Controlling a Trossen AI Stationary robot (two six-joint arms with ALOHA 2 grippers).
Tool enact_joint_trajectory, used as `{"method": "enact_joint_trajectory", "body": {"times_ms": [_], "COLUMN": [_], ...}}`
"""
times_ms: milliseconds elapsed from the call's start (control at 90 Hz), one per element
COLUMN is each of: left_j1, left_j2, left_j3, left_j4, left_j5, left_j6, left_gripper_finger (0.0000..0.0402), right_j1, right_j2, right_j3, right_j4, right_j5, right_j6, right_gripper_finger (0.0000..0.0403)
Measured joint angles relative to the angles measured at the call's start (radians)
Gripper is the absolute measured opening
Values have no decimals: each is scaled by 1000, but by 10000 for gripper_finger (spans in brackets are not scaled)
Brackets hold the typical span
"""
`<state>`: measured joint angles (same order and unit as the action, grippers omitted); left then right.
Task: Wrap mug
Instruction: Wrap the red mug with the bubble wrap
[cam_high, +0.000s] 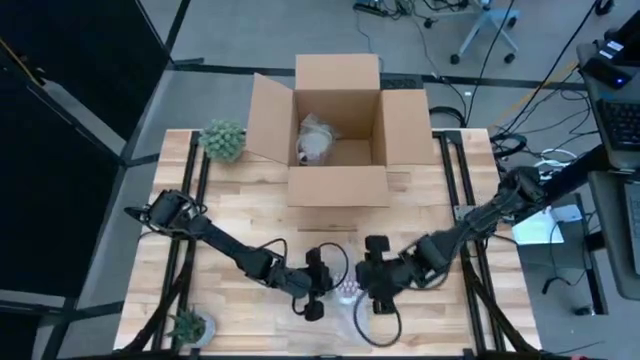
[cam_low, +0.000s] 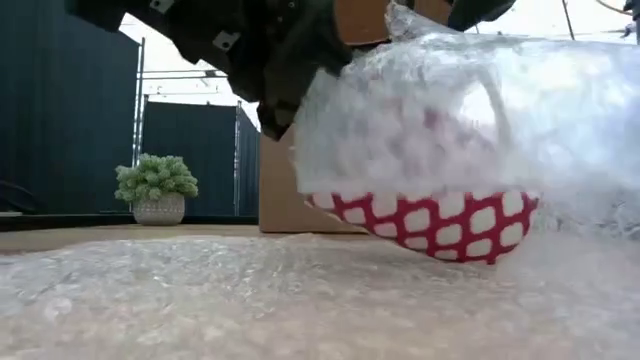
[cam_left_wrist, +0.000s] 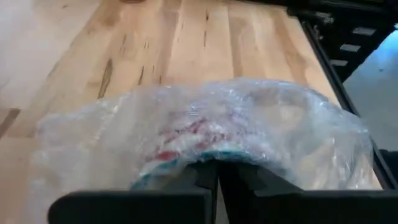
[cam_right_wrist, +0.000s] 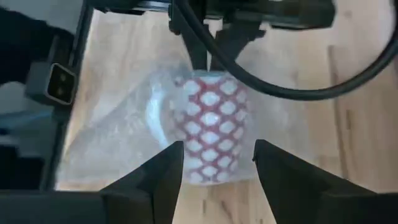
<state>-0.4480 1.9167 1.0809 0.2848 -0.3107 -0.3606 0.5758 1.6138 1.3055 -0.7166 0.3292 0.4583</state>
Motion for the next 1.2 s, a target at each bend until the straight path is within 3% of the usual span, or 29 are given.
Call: {"method": "enact_joint_trajectory", "body": {"times_ms": [167, 411, 544, 1044, 1200], "left_j1": [1, 1, 4, 84, 92], "left_j2": [-4, -7, -8, -9, -9], "left_j3": [0, 36, 54, 61, 61], "left_j4": [6, 9, 9, 17, 21], "left_j5": [-1, 19, 22, 48, 49], "left_j6": [0, 0, 5, 6, 4], "left_gripper_finger": [0, 0, 0, 0, 0], "right_j1": [51, 52, 45, 13, 4], "right_j2": [0, 0, 0, 0, -27], "right_j3": [-124, -382, -459, -597, -596], "right_j4": [43, 451, 585, 705, 604], "right_j5": [59, 116, 117, 112, -11], "right_j6": [158, 211, 180, 130, 173], "right_gripper_finger": [185, 185, 185, 185, 185]}}
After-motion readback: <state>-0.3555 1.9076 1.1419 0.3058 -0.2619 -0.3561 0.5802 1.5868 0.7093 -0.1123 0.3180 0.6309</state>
